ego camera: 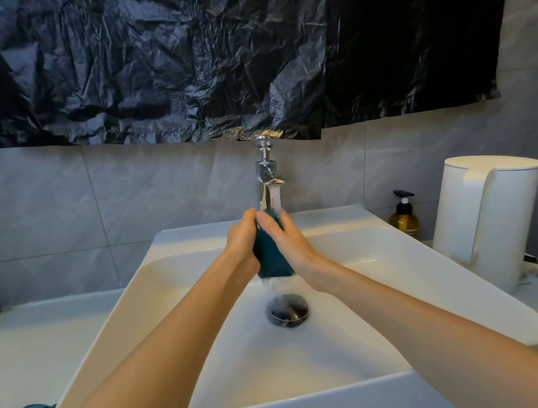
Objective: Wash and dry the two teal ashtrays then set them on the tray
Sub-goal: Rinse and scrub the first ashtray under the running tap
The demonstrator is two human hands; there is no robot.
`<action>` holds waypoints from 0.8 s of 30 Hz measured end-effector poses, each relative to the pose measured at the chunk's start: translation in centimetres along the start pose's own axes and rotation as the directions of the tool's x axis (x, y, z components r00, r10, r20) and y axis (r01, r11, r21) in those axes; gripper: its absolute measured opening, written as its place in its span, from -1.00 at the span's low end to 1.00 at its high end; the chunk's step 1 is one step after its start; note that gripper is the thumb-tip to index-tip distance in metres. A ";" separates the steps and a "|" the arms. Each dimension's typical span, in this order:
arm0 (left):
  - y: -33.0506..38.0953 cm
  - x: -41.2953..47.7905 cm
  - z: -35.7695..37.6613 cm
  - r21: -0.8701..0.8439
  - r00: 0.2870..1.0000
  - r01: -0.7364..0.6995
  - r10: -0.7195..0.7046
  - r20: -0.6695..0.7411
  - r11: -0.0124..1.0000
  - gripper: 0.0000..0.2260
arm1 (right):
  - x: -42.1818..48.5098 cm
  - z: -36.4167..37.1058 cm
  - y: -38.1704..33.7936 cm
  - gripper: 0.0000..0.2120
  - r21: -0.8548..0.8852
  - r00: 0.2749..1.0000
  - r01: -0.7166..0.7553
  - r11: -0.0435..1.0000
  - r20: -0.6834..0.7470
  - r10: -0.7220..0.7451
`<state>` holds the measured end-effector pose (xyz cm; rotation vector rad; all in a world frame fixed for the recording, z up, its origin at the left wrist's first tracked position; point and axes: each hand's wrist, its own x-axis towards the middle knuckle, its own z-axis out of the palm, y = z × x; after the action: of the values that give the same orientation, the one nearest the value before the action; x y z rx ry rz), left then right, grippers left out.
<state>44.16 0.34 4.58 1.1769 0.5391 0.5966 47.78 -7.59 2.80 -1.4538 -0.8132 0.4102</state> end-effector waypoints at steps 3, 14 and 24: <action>0.8 -0.4 -0.5 -0.047 0.999 0.043 -0.044 -0.025 0.998 -0.83 | 0.2 -0.2 0.7 -0.46 -0.077 0.985 0.158 0.984 0.077 -0.152; -1.7 -1.3 1.7 0.150 1.000 -0.017 0.018 -0.009 0.989 -0.72 | 1.5 -0.3 0.3 -0.40 0.318 0.847 -0.485 0.815 -0.061 0.528; -2.3 -2.3 1.4 0.341 0.938 -0.335 0.278 0.205 0.878 -0.78 | 1.0 -3.0 -0.3 -0.50 0.352 0.822 -0.542 0.763 0.036 0.568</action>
<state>43.77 -2.85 2.95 1.6763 0.3434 0.6882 50.51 -9.03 3.53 -1.3412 -0.2040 0.9025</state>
